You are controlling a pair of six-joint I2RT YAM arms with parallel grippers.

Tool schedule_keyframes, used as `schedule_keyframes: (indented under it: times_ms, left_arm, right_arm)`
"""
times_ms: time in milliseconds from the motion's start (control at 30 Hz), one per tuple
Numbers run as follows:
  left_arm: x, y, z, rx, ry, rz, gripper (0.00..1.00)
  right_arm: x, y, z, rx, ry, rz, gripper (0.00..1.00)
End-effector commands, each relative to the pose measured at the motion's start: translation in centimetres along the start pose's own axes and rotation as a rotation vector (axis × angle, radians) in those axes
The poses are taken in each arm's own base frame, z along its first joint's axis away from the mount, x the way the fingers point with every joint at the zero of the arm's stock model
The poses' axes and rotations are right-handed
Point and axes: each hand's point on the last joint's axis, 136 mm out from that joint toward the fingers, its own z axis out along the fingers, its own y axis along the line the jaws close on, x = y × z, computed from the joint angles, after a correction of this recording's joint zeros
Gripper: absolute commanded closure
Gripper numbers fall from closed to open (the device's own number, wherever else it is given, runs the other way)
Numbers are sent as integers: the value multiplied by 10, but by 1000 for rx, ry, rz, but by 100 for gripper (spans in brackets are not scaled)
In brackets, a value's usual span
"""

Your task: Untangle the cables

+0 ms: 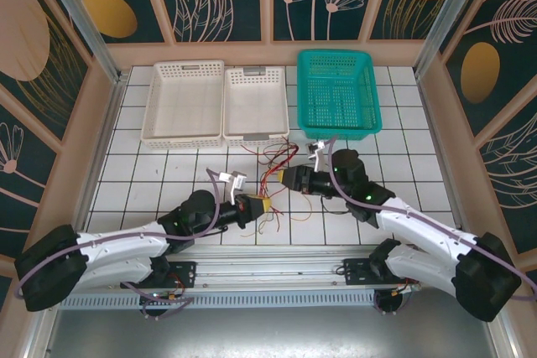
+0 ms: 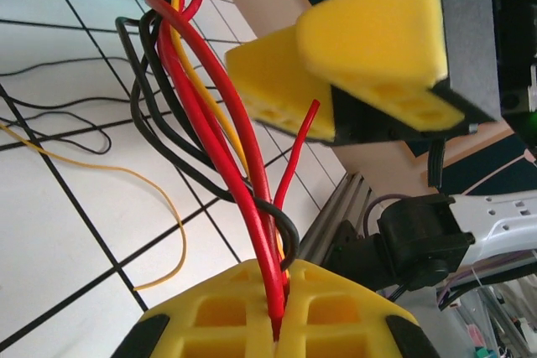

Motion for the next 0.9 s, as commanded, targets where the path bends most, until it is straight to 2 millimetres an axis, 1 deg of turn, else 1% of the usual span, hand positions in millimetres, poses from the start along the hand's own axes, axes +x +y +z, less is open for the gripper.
schedule_keyframes:
  times_ms: [0,67,133,333,467,533,600,633,733,867]
  left_arm:
    - [-11,-26,5,106,-19,7,100]
    - [-10,-27,7,114,-10,5,100]
    - [-10,-28,8,119,-5,6,100]
    - [-6,-33,9,149,21,6,100]
    - [-2,-36,10,164,41,7,100]
    - [-3,-36,10,168,42,10,100]
    - [-1,-36,10,169,50,12,100]
    - [-1,-37,10,169,54,16,100]
    - [0,-38,10,171,62,23,100]
    - [0,-36,7,156,59,42,100]
  right_arm:
    - [-5,22,6,-103,-24,-29,56]
    - [-5,26,9,-119,-21,-44,56]
    - [-8,25,9,-104,-38,-52,56]
    - [-14,7,12,-27,-84,-39,66]
    - [-19,-11,16,71,-105,-16,76]
    - [-20,-15,17,91,-104,-7,79]
    - [-21,-13,18,80,-103,0,78]
    - [-21,-12,19,77,-101,2,75]
    - [-21,-14,20,83,-100,7,68]
    - [-18,-15,23,83,-77,14,65]
